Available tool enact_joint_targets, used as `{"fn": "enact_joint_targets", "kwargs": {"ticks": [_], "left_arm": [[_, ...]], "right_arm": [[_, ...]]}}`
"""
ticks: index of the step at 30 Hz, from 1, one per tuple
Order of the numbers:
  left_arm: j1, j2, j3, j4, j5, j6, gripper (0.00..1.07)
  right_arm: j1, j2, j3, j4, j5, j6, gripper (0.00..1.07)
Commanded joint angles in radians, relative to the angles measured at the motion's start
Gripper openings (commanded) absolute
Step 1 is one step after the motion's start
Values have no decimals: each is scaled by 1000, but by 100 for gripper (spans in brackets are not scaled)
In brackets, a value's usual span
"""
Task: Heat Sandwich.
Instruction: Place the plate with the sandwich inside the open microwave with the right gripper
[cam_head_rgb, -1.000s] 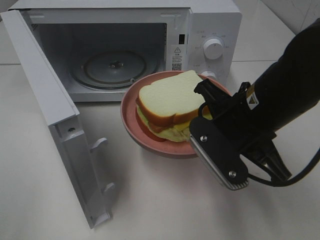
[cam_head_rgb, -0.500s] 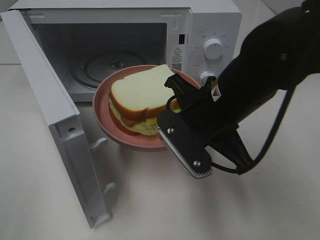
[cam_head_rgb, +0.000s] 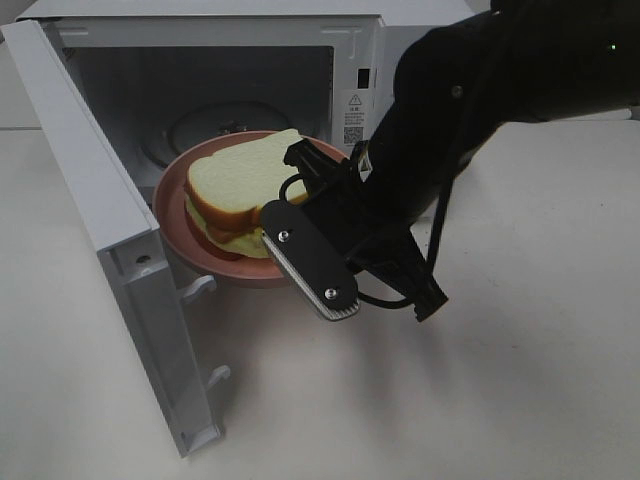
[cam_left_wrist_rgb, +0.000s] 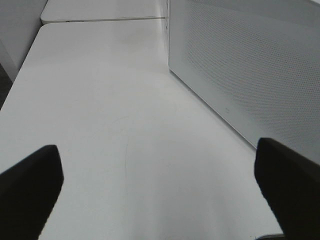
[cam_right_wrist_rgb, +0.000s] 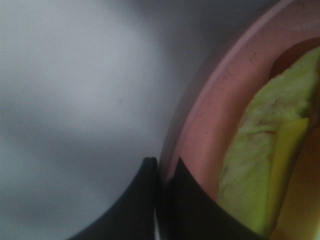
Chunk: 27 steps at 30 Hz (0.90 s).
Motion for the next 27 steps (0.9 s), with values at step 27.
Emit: {"fn": "enact_joint_targets", "kwargs": {"ticks": [27], "left_arm": [[-1,-27,3,-2,-1,-3,100]], "right_arm": [[-17,291,-470,-44,210,76,1]]}}
